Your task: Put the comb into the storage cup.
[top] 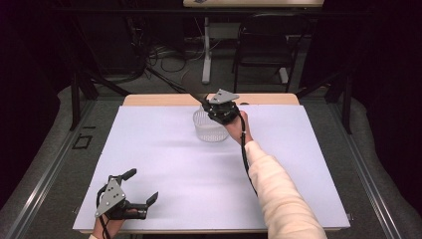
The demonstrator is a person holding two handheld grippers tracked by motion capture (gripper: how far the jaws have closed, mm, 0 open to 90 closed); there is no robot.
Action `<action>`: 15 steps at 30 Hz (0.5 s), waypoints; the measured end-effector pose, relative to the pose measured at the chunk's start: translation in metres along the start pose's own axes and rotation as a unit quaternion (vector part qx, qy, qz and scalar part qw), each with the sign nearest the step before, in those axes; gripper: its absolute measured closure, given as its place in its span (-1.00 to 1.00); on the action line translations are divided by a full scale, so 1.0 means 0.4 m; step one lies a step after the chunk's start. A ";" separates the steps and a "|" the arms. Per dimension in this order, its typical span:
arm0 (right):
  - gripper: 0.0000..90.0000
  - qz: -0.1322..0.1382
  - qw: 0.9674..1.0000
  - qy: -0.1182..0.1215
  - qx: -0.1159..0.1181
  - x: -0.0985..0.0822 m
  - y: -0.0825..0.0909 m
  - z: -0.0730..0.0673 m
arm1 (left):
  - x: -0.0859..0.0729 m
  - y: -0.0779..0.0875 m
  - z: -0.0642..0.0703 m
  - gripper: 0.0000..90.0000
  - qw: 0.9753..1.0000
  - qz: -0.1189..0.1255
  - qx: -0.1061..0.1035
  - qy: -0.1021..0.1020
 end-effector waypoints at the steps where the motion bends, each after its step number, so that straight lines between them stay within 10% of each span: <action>1: 0.61 -0.001 1.000 0.000 0.001 -0.002 -0.001 -0.002 | 0.000 0.000 0.001 -1.00 1.000 0.001 0.000 -0.001; 15: 0.61 -0.011 1.000 0.007 0.007 -0.016 -0.005 -0.001 | 0.001 0.000 0.001 -1.00 1.000 0.002 -0.001 0.000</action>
Point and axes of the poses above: each handheld gripper's, and its own axes: y roughly backward along the jaws, x roughly out of its top, z roughly to its right, the point moved 3 cm from there along -y, roughly forward along the jaws
